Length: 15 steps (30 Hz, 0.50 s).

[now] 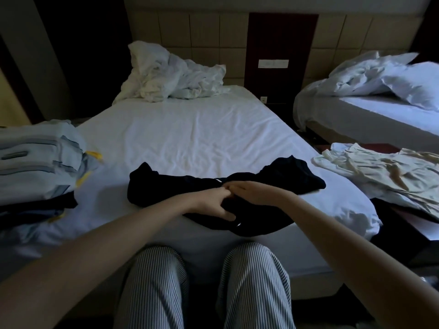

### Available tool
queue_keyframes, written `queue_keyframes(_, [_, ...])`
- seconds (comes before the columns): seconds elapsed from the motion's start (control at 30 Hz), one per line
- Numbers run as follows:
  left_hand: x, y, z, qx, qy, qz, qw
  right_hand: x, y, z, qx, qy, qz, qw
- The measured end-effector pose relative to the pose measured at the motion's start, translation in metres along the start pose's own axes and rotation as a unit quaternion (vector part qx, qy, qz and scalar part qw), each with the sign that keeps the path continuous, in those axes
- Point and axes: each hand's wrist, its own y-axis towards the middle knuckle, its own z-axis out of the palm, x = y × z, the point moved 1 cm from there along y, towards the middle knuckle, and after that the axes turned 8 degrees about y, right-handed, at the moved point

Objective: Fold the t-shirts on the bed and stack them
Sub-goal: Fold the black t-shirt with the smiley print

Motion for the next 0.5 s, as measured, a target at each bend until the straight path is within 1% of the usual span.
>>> queue_keyframes(0.07, [0.014, -0.015, -0.012, 0.015, 0.113, -0.036, 0.993, -0.005, 0.001, 0.002, 0.036, -0.096, 0.024, 0.994])
queue_keyframes(0.1, [0.021, -0.023, -0.020, 0.030, 0.168, -0.061, 0.983, -0.007, 0.001, 0.000, 0.056, -0.140, 0.028, 0.988])
queue_keyframes(0.17, [0.033, -0.037, -0.035, 0.060, 0.279, -0.097, 0.954, -0.007, -0.003, -0.003, 0.107, -0.223, 0.043, 0.968])
queue_keyframes(0.23, [0.043, -0.042, -0.048, 0.061, 0.394, -0.111, 0.910, -0.002, -0.008, -0.011, 0.126, -0.323, 0.055, 0.936])
queue_keyframes(0.27, [0.048, -0.044, -0.056, 0.049, 0.439, -0.119, 0.889, 0.001, -0.010, -0.018, 0.105, -0.365, 0.052, 0.923])
queue_keyframes(0.3, [0.052, -0.045, -0.063, 0.032, 0.468, -0.134, 0.873, 0.005, -0.013, -0.027, 0.068, -0.393, 0.047, 0.916])
queue_keyframes(0.33, [0.056, -0.046, -0.072, 0.008, 0.479, -0.152, 0.865, 0.008, -0.017, -0.038, 0.022, -0.402, 0.044, 0.914])
queue_keyframes(0.37, [0.058, -0.046, -0.080, -0.022, 0.472, -0.174, 0.864, 0.009, -0.020, -0.049, -0.027, -0.405, 0.044, 0.913])
queue_keyframes(0.43, [0.058, -0.047, -0.100, -0.090, 0.427, -0.204, 0.876, 0.010, -0.022, -0.068, -0.125, -0.411, 0.049, 0.902])
queue_keyframes(0.5, [0.053, -0.048, -0.121, -0.165, 0.375, -0.184, 0.893, 0.013, -0.024, -0.084, -0.203, -0.400, 0.044, 0.893])
